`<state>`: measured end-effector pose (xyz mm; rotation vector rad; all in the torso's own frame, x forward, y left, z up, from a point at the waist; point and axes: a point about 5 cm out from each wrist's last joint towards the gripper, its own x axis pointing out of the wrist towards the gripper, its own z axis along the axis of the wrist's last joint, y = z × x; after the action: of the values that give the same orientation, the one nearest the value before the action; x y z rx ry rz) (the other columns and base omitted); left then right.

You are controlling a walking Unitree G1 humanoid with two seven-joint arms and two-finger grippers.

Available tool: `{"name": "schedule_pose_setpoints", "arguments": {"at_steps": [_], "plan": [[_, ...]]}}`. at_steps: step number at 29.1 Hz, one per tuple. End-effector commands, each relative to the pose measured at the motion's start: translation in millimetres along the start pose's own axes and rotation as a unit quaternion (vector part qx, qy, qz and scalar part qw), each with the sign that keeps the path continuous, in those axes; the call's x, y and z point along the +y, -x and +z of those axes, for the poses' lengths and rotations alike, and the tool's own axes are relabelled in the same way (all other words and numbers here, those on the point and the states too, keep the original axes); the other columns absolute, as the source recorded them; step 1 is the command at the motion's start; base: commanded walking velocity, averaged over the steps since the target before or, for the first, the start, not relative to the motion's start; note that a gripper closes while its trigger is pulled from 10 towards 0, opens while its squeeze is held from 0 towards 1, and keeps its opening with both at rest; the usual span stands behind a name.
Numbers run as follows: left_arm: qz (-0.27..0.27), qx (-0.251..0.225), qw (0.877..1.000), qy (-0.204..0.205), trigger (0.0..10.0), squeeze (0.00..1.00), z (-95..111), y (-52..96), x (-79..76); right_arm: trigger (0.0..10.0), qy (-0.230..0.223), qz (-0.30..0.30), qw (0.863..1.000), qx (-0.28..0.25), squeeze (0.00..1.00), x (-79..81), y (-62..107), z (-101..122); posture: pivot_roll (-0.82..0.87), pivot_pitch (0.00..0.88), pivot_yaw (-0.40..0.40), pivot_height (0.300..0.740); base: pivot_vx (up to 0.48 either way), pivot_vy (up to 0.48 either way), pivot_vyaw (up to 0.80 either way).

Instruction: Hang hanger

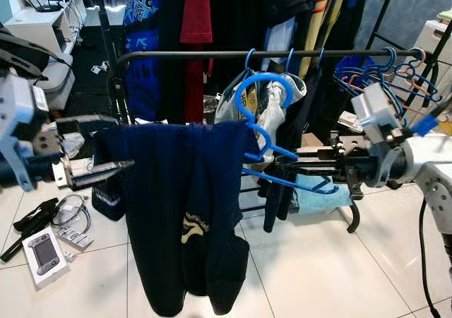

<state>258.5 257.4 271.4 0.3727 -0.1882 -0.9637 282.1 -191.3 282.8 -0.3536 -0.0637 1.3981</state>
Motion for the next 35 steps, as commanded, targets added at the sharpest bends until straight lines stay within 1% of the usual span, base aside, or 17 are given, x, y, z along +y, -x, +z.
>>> {"name": "schedule_pose_setpoints", "arguments": {"at_steps": [1,2,3,4,6,10,12,13,15,16,18,24,26,32,34,35], "plan": [[0.001,0.003,1.0,0.007,10.0,0.0,-6,-1.5,-1.8,0.0,0.022,0.004,1.0,-0.016,0.0,1.0,2.7,13,-0.01,0.0,-0.03,0.74,0.0,0.0,0.0],[0.004,0.002,1.0,0.015,10.0,0.0,-11,-2.3,-2.7,0.0,0.022,0.006,1.0,-0.016,0.0,1.4,2.7,14,-0.01,0.0,-0.03,0.74,0.0,0.0,0.0],[0.004,0.002,1.0,0.015,10.0,0.0,-11,-2.3,-2.7,0.0,0.022,0.006,1.0,-0.016,0.0,1.4,2.7,14,-0.01,0.0,-0.03,0.74,0.0,0.0,0.0],[0.003,-0.002,1.0,0.028,10.0,0.0,-17,-4.1,-5.1,0.0,0.022,0.005,1.0,-0.016,0.0,1.7,3.3,14,-0.01,0.0,-0.029,0.74,0.0,0.0,0.0],[0.003,-0.002,1.0,0.028,10.0,0.0,-17,-4.1,-5.1,0.0,0.022,0.005,1.0,-0.016,0.0,1.7,3.3,14,-0.01,0.0,-0.029,0.74,0.0,0.0,0.0],[-0.013,-0.019,0.998,0.058,10.0,0.0,-29,-13.7,-14.8,0.0,0.023,0.002,1.0,-0.021,0.0,1.5,4.5,14,-0.01,0.0,-0.029,0.74,0.0,0.0,0.0],[-0.017,-0.02,0.998,0.062,10.0,0.0,-30,-14.8,-16.4,0.0,0.024,0.002,0.999,-0.023,0.0,1.2,4.7,15,-0.01,0.0,-0.029,0.74,0.0,0.0,0.0],[-0.023,-0.02,0.997,0.069,2.0,0.0,-32,-15.3,-18.4,0.0,0.025,0.001,0.999,-0.024,0.0,0.7,5.0,16,-0.01,0.0,-0.029,0.74,0.0,0.0,0.0],[-0.026,-0.02,0.997,0.073,2.0,0.0,-33,-15.6,-19.6,0.0,0.026,0.001,0.999,-0.025,0.0,0.5,5.2,17,-0.01,0.0,-0.029,0.74,0.0,0.0,0.0],[-0.031,-0.024,0.996,0.077,0.0,0.0,-34,-15.8,-21.1,0.0,0.027,0.001,0.999,-0.026,0.0,0.1,5.4,18,-0.01,0.0,-0.029,0.74,0.0,0.0,0.0],[-0.036,-0.027,0.996,0.08,0.0,0.0,-35,-17.2,-23.8,0.0,0.03,0.0,0.999,-0.027,0.0,-0.7,5.9,19,-0.01,0.0,-0.03,0.74,0.0,0.0,0.0],[-0.036,-0.026,0.996,0.082,0.0,0.0,-37,-17.2,-25.0,0.0,0.033,-0.004,0.999,-0.027,0.0,-1.9,6.9,21,-0.01,0.0,-0.03,0.74,0.0,0.0,0.0],[-0.029,-0.015,0.996,0.082,0.0,0.0,-40,-13.1,-23.6,0.0,0.034,-0.016,0.999,-0.022,0.0,-4.1,10.2,20,-0.01,0.0,-0.029,0.74,0.0,0.0,0.0],[-0.021,-0.007,0.996,0.081,0.0,0.0,-42,-8.7,-22.1,0.0,0.032,-0.029,0.999,-0.016,0.0,-5.7,13.9,19,-0.01,0.0,-0.028,0.74,0.0,0.0,0.0],[0.001,0.007,0.997,0.08,0.0,0.0,-46,0.0,-18.4,0.0,0.023,-0.046,0.999,0.005,0.0,-6.5,20.4,12,-0.01,0.0,-0.028,0.74,0.0,0.0,0.0],[0.001,0.007,0.997,0.08,0.0,0.0,-46,0.0,-18.4,0.0,0.023,-0.046,0.999,0.005,0.0,-6.5,20.4,12,-0.01,0.0,-0.028,0.74,0.0,0.0,0.0]]}}
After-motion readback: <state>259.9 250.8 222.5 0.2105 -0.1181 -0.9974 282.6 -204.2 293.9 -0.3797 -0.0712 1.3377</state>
